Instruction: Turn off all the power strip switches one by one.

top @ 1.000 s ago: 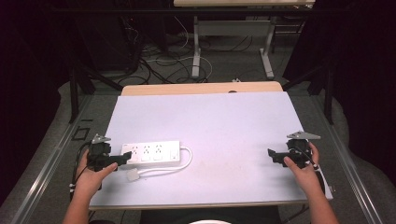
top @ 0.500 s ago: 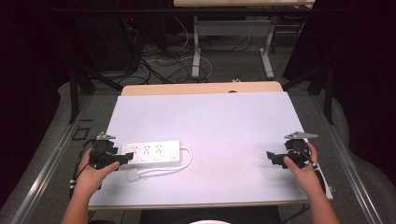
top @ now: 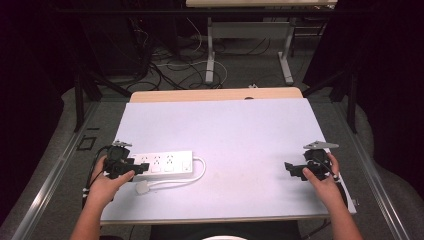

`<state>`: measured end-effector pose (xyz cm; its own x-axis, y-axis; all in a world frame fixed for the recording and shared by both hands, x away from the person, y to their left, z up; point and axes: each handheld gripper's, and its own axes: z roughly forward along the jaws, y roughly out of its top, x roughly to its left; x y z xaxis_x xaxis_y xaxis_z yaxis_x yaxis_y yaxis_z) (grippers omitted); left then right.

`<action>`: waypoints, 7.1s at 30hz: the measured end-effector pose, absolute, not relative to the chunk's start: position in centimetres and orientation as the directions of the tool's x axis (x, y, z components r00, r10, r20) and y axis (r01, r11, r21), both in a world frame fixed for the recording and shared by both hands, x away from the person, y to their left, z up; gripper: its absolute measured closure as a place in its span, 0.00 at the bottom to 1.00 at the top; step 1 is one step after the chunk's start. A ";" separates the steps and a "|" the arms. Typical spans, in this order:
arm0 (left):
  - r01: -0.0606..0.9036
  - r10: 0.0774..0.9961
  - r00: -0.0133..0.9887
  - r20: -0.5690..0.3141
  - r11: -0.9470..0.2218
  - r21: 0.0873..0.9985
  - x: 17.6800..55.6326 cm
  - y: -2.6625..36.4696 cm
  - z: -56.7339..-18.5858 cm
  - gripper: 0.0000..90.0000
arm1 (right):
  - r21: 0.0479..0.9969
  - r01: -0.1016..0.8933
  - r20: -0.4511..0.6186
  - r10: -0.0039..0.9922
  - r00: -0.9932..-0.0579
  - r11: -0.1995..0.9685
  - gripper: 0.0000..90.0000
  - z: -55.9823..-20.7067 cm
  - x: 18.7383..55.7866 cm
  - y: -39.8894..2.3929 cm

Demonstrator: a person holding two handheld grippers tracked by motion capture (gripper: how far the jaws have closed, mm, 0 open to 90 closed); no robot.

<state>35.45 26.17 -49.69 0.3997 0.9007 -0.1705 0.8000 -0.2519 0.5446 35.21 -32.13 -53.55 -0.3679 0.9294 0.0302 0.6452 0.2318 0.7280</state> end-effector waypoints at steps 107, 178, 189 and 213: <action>0.754 0.794 0.584 -0.169 -0.453 0.475 38.9 13.2 -51.4 1.00 | 0.722 0.645 0.024 0.923 -0.384 0.249 0.00 -53.9 35.2 -31.8; 0.819 0.852 0.465 -0.242 -0.309 0.484 38.1 19.2 -49.8 1.00 | 0.704 0.646 0.029 0.896 -0.442 0.296 0.00 -54.0 35.1 -31.4; 0.825 0.853 0.462 -0.244 -0.312 0.472 38.0 19.0 -50.4 1.00 | 0.703 0.646 0.028 0.895 -0.444 0.299 0.00 -54.0 35.1 -31.4; 0.849 0.862 0.436 -0.257 -0.301 0.434 37.7 19.7 -51.2 1.00 | 0.703 0.647 0.029 0.897 -0.442 0.296 0.00 -53.9 35.0 -31.5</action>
